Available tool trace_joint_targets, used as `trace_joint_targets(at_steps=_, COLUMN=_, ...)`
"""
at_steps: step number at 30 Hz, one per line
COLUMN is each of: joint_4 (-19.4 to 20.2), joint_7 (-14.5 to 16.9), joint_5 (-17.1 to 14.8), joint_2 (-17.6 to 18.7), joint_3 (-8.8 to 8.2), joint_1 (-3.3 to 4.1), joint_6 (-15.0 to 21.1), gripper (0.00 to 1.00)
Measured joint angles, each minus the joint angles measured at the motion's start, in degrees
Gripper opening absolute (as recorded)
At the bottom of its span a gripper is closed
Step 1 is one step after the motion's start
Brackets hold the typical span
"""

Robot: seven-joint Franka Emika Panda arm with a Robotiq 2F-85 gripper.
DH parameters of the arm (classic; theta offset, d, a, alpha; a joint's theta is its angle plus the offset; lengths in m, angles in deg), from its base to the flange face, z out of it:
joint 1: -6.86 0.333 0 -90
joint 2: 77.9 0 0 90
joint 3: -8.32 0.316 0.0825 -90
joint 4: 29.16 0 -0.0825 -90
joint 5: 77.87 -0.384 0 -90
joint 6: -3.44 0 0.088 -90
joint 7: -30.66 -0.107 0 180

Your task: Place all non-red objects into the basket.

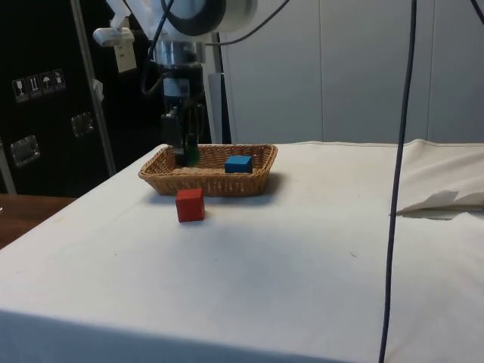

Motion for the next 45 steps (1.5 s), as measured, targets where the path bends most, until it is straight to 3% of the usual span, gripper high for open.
trace_joint_targets(at_steps=9, joint_4=-0.74, joint_7=1.38, joint_5=-0.52, joint_2=0.17, joint_3=-1.43, joint_1=-0.17, joint_6=0.34, gripper=0.00)
trace_joint_targets(at_steps=32, joint_4=-5.96, joint_7=2.75, joint_5=-0.52, joint_2=5.33, joint_3=-4.58, joint_1=-0.74, joint_6=3.27, gripper=0.00)
trace_joint_targets(at_steps=45, joint_4=-7.96, joint_7=4.70, joint_5=-0.52, joint_2=7.22, joint_3=-7.45, joint_1=-1.15, joint_6=3.15, gripper=0.00)
